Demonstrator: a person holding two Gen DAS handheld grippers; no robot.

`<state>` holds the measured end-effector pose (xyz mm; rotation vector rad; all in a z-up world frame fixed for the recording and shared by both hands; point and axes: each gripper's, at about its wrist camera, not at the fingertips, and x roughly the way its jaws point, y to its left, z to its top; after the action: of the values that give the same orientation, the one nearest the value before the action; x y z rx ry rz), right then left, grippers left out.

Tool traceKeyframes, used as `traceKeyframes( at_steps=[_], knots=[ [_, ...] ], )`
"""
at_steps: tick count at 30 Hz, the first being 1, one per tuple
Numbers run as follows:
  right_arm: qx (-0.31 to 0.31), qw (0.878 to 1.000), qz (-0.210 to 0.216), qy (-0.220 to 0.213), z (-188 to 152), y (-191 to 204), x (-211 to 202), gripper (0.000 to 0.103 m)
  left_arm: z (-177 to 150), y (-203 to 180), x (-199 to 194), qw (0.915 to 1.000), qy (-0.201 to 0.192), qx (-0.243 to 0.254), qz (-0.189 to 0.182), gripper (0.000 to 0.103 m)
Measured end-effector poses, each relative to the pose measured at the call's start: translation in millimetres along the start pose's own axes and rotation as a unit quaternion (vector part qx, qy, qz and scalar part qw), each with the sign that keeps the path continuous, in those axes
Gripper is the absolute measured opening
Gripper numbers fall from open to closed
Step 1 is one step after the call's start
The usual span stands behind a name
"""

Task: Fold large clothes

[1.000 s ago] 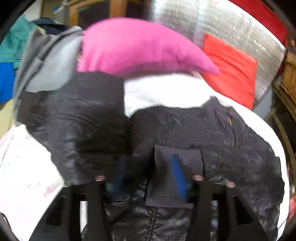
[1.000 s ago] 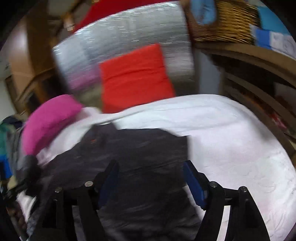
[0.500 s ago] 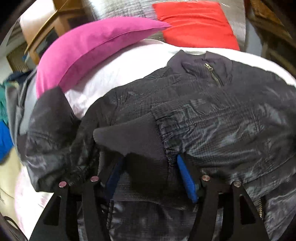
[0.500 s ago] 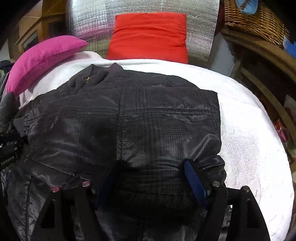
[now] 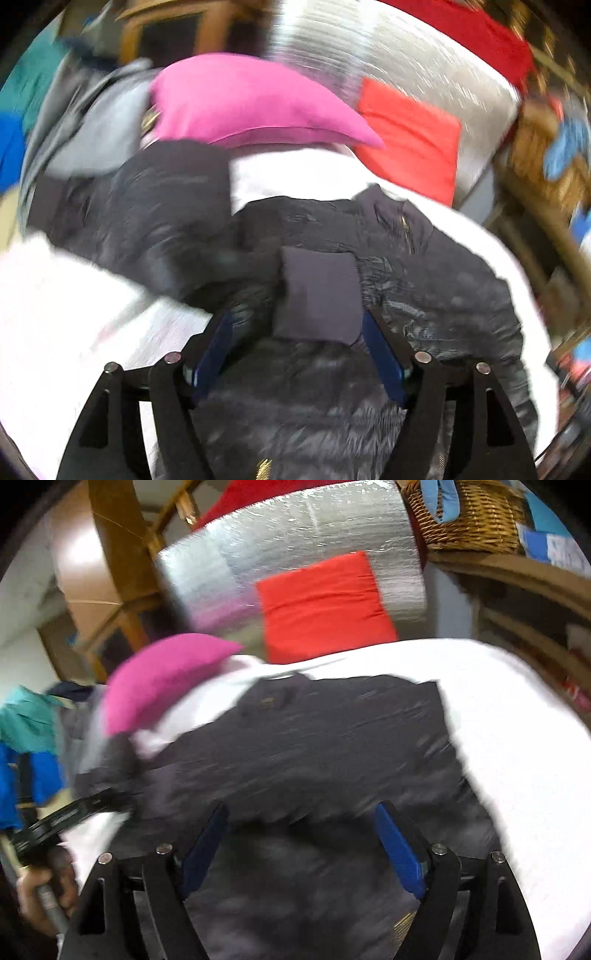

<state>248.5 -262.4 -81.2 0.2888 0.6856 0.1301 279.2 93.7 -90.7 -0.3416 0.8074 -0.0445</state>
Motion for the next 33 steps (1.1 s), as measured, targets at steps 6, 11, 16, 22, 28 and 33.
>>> traceKeyframes(
  at_steps=[6,11,16,22,28,33],
  knots=[
    [0.007,0.997,0.077,0.022,-68.0,54.0,-7.4,0.085,11.3,134.0,-26.8,0.9815,-0.011,-0.187,-0.039,0.077],
    [-0.034,0.996,0.077,0.007,-106.9,85.2,8.0,0.085,28.5,237.5,-21.8,0.9531,-0.040,-0.298,-0.040,0.075],
    [-0.079,0.994,0.076,-0.011,-112.7,99.3,12.2,0.085,54.0,301.4,14.2,0.9336,-0.043,-0.353,-0.042,0.075],
    [-0.067,0.994,0.081,0.007,-115.2,96.8,25.4,0.085,69.5,320.2,57.3,0.9273,-0.031,-0.372,-0.025,0.075],
    [-0.062,0.994,0.089,0.018,-116.0,96.7,31.2,0.085,79.6,324.5,78.7,0.9339,-0.016,-0.356,0.030,0.032],
    [-0.058,0.994,0.090,0.019,-115.6,95.9,31.3,0.085,87.5,311.5,68.4,0.9459,-0.018,-0.314,0.081,0.008]
  ],
)
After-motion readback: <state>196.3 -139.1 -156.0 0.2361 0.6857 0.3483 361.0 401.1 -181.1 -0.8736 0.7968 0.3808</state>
